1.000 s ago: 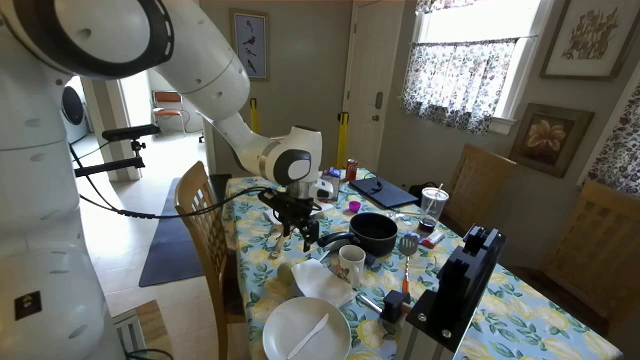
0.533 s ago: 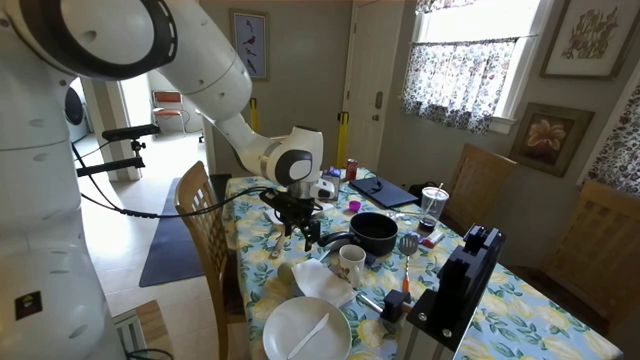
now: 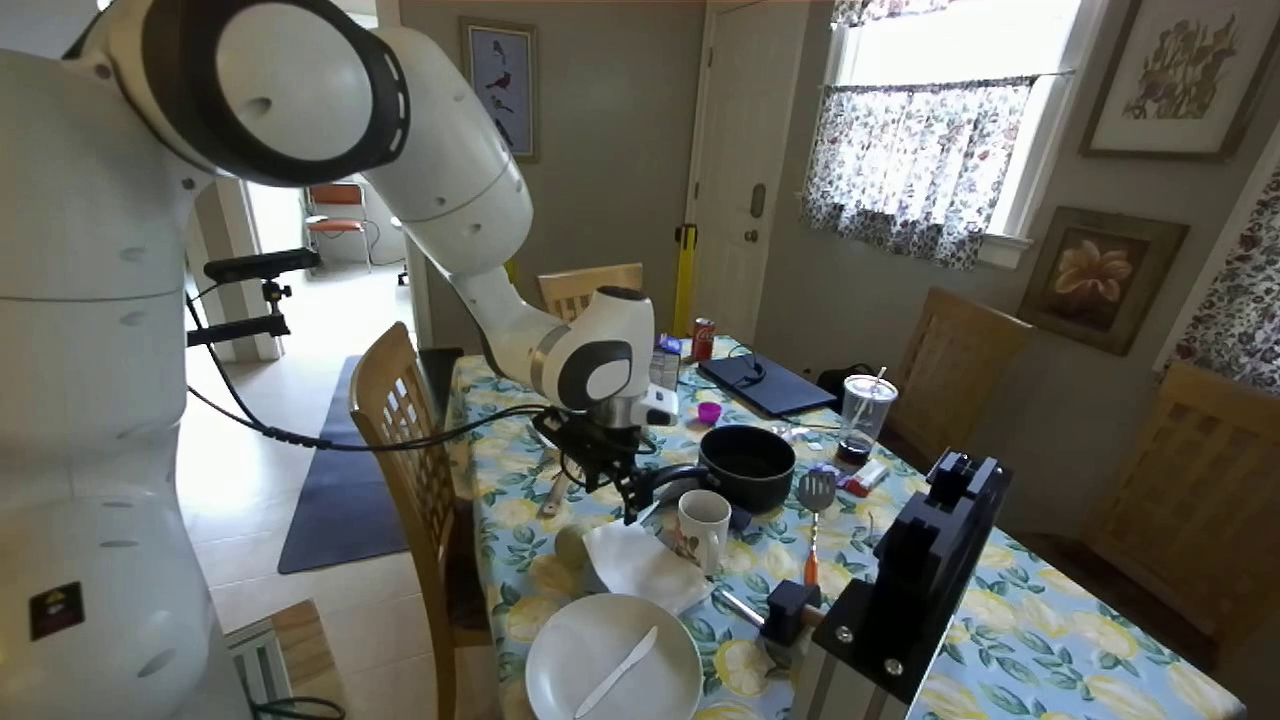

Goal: Pick up the napkin from the table and wipe the plate

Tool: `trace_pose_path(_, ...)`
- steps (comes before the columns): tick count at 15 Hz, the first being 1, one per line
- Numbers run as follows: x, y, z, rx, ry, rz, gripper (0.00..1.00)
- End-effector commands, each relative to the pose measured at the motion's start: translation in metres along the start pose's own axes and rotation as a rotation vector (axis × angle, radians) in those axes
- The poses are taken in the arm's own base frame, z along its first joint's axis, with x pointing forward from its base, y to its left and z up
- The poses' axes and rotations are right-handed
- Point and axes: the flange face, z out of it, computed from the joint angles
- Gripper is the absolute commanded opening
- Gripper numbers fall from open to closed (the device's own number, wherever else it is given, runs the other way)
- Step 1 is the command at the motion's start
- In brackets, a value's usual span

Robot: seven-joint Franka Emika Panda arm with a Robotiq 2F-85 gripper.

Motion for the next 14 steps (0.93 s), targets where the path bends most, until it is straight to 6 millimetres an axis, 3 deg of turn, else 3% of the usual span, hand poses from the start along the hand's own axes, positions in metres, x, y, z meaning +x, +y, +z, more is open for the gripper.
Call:
trace_pose_path(1,0.001,0.01,0.024,0.006,0.022,0.03,1.0)
trace_pose_path(5,-0.008,0.024,0.046,0.026,0.02,0.056,1.0)
trace_pose_path(14,-0.018,0.051,0.063,0.116,0.125,0.127,1.0)
